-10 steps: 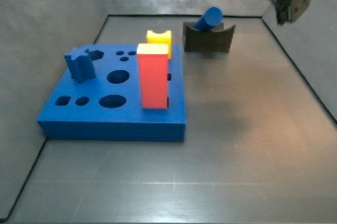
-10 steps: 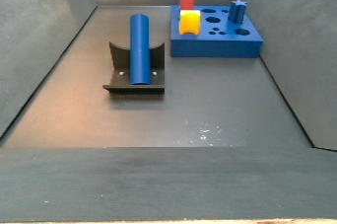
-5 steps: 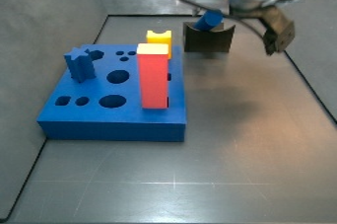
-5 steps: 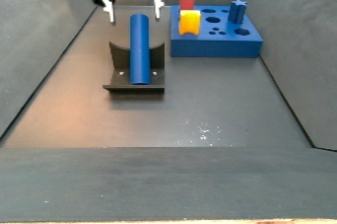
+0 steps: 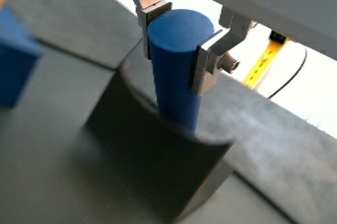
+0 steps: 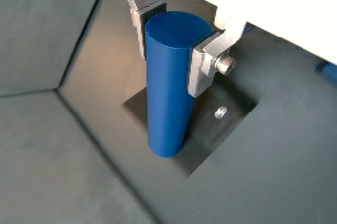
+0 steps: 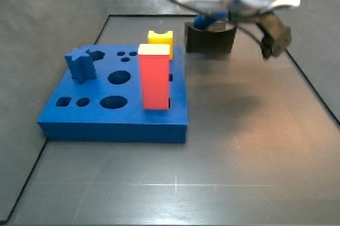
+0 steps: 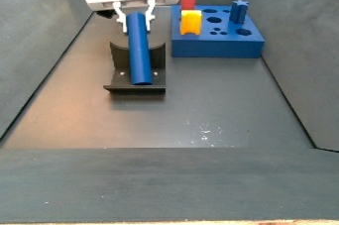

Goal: Pick up the round object. Move up. Place the round object on the fixture. Regrasp the round object. Move to above the board. Insert the round object.
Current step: Move to above the board.

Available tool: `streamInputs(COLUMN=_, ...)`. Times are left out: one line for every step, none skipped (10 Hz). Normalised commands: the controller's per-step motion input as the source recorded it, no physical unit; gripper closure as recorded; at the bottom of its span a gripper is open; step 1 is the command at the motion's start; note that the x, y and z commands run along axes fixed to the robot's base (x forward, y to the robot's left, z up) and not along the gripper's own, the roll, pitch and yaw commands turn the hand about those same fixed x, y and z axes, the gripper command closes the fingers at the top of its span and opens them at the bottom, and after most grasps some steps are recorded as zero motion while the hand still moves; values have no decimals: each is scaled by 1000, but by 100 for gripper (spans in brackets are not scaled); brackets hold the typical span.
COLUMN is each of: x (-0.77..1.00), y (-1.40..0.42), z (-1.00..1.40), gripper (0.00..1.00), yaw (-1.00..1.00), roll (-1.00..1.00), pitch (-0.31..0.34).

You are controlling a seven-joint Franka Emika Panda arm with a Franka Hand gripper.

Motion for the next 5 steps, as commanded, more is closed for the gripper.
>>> streamInputs(x=-18, y=356, z=1000, gripper=100, yaw=103, roll=85, pitch=275)
streamInputs(x=-19, y=337, z=1000, gripper=100, yaw=161, roll=44, pitch=230)
streamInputs(x=-17, y=325, z=1000, gripper=100, yaw=197, roll=6, pitch=185)
streamInputs(x=-15, y=307, z=1000, gripper=100, yaw=220, roll=-28, pitch=126)
streamInputs(x=-12, y=290, z=1000, gripper=100, yaw=223, roll=-35, pitch=78)
